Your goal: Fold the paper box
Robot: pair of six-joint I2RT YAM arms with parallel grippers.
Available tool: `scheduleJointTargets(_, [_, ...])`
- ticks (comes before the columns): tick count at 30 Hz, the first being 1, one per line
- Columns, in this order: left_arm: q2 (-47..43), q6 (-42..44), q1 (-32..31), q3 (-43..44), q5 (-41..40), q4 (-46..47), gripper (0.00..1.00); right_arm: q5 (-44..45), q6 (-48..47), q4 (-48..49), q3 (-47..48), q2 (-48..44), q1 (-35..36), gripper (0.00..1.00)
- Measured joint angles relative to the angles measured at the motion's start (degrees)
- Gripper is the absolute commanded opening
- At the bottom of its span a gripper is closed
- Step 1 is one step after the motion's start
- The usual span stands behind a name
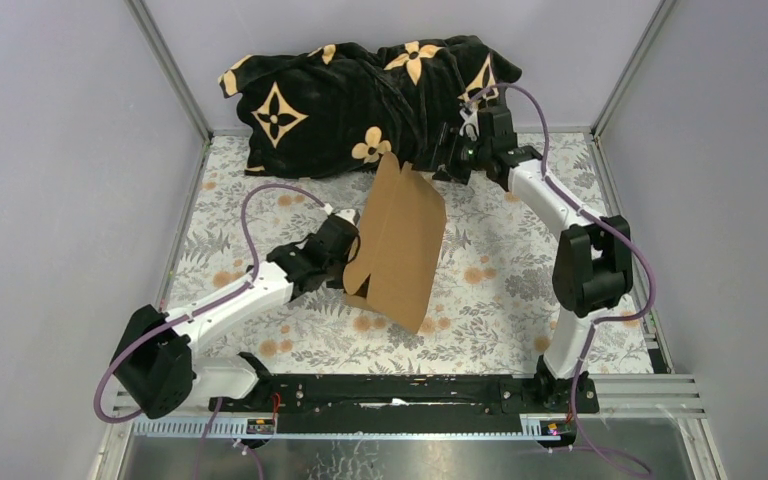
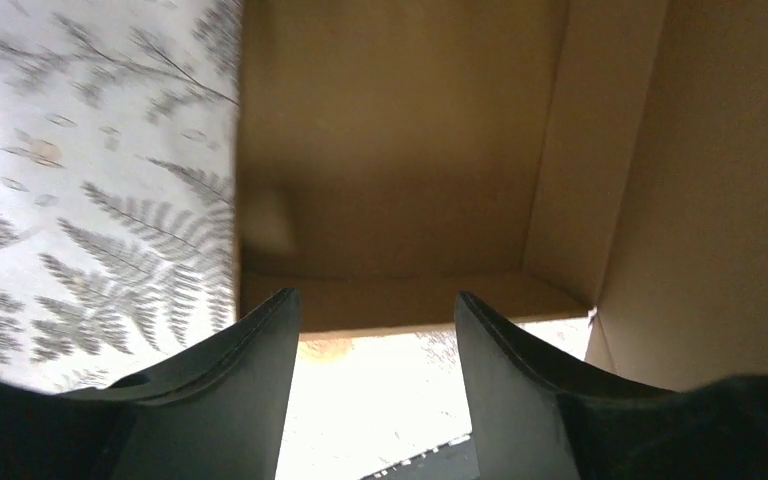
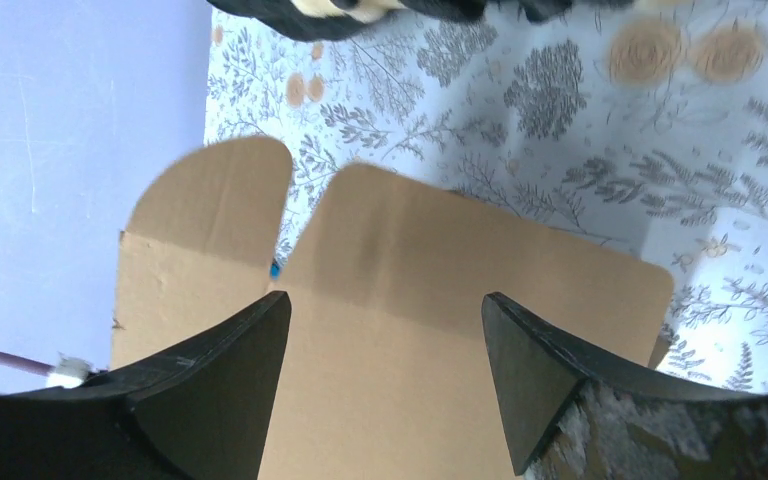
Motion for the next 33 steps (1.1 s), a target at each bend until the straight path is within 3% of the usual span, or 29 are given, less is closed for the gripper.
scheduleJointTargets(3, [0.5,-1.8,-3.5,-0.2,-0.4,-0.3,0.65,1.2,-3.1,-2.2,3.7,0.0,0.0,0.78])
scheduleJointTargets(6, [0.5,-2.5,-3.8,0.7,-0.9,-0.8,0.65,4.8,-5.5,-5.2,1.7,-4.4,0.0,0.78])
scheduleJointTargets(17, [3.8,-4.3,-9.3,8.8,-2.4,-0.8,0.65,10.1,-6.8,-12.7,-33.3,-40.3,-0.2,0.77])
scheduleJointTargets(26, [12.3,-6.8,-15.4,11.9,-3.5,1.3,0.66,0.8,-1.6,-15.9,-44.4,-59.2,0.6,0.67])
scheduleJointTargets(33, [17.4,-4.1,-12.2,23.6,-5.9,0.9,0.66,-5.5,4.7,-16.5,-50.7,-71.1,1.9,0.62])
